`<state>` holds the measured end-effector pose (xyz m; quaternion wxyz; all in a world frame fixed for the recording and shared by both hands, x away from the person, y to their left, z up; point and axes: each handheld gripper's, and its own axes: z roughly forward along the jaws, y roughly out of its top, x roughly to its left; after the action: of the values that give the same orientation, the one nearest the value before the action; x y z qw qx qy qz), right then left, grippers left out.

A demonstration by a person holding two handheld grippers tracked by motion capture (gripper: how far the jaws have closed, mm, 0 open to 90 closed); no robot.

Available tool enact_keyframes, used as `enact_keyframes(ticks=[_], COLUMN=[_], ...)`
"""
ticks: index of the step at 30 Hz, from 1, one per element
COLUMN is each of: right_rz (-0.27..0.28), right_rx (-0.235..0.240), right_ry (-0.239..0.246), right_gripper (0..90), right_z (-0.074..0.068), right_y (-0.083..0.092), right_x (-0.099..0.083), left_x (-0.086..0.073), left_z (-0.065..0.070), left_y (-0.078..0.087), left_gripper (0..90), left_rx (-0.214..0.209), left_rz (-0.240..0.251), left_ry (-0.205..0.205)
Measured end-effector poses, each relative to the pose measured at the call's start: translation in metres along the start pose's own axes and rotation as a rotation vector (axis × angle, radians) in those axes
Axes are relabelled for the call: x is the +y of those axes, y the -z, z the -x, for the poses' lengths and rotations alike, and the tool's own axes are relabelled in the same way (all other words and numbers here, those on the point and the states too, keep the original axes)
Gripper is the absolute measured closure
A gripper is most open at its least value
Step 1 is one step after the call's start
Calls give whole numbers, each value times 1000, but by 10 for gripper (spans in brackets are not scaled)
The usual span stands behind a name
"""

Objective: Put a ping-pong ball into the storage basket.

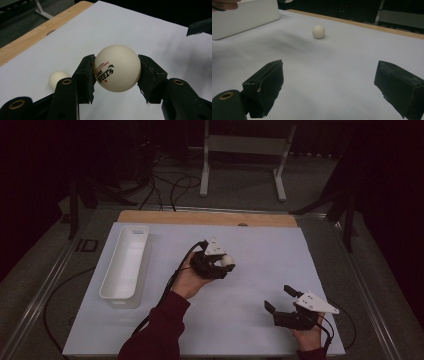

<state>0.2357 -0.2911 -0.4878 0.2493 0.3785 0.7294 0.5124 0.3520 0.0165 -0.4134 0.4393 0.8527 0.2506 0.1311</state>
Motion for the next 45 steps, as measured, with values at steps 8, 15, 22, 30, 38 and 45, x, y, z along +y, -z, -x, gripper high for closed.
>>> enact_keyframes(ticks=[8,15,22,30,38,45], right_rz=[3,5,3,4,9,11], right_rx=[-1,-3,0,0,-5,-2], right_ry=[-3,-8,-1,-4,-1,-6], right_gripper=[85,85,85,85,85,85], right_z=[1,2,2,4,5,5], right_y=[-2,-2,-5,-5,-6,-6], right_x=[0,0,0,1,2,2], left_x=[-6,-10,-18,-27,-34,-42], left_z=[-8,-11,-14,-15,-17,-20], left_y=[15,26,33,41,48,55], left_gripper=[509,509,509,509,509,509], left_rx=[21,33,41,50,64,86], left_rz=[6,8,6,3,2,-3], left_ry=[15,7,12,5,7,21])
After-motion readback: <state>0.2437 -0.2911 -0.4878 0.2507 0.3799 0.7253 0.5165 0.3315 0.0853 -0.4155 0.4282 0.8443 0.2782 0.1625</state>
